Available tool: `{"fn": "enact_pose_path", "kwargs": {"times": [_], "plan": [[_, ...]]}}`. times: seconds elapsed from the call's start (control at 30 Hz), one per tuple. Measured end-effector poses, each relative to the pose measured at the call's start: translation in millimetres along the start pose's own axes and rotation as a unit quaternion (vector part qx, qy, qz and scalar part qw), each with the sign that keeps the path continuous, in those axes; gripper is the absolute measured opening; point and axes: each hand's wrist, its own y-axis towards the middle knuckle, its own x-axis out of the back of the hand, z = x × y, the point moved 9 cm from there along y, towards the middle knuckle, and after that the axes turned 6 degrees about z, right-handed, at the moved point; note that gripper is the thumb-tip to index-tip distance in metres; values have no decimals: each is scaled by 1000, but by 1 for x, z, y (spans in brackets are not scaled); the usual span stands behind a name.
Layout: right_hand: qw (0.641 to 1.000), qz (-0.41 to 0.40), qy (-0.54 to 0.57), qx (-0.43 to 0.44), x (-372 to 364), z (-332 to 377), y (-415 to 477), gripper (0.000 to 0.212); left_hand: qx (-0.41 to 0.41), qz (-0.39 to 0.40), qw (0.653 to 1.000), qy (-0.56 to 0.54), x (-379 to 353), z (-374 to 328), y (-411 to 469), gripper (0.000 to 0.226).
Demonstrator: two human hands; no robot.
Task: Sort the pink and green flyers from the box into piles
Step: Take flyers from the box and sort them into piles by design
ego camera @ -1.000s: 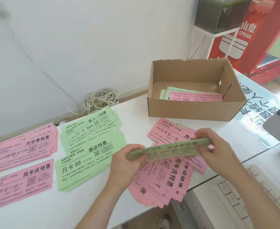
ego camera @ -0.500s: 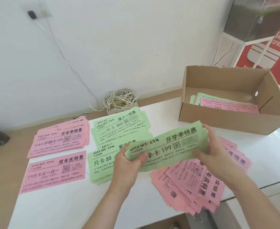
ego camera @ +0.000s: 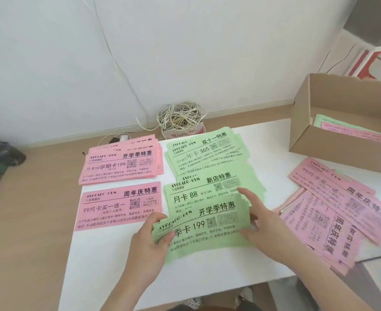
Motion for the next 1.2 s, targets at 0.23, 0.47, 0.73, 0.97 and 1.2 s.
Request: {"fn": "enact_pose_path", "kwargs": {"times": [0.23,0.47,0.73,0.97,1.2], "plan": [[960,-108,-257,8,-3,-4,-12,75,-2,17,996,93,6,13,1,40],[909,-163,-375,76,-1,-1,-19,65,8,-14,991,136,-16,16,-21,65],[895,-212,-383,83,34,-30,-32,52,-61,-89,975,194,-51,-9,-34,90],[917,-186,-349,55,51,-48,-44,63,-82,-128,962,226,-70,-17,-31,81],[927,-118,-337,-113,81,-95,-89,71,-71,-93,898,425,-110,-22,-36,52]]}}
